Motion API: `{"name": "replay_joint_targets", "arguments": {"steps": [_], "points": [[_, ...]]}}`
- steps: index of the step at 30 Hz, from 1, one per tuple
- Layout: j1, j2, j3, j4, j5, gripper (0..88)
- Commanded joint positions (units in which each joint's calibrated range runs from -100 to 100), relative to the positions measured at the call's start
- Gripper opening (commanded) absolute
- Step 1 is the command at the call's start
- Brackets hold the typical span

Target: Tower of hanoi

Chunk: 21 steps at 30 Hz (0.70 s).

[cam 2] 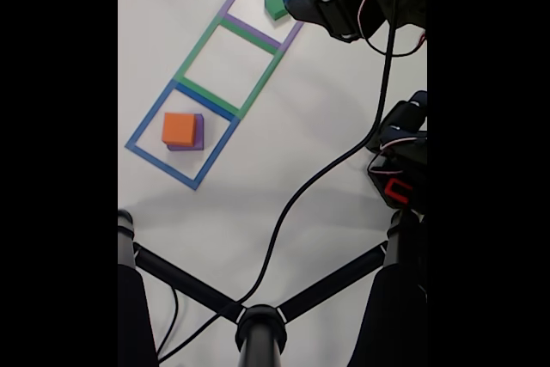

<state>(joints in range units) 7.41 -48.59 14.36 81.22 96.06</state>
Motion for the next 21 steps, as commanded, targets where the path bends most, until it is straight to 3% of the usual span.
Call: {"name": "replay_joint_targets", "arguments": {"steps": [1,10,21], "points": [[-0.6,-3.3,8.6,-7.4,3.9,3.0],[-2.1,-5.5,37.5,-34.8,3.9,3.5],[-4.4,6.0,64.8,-81.2,3.9,3.6]]}}
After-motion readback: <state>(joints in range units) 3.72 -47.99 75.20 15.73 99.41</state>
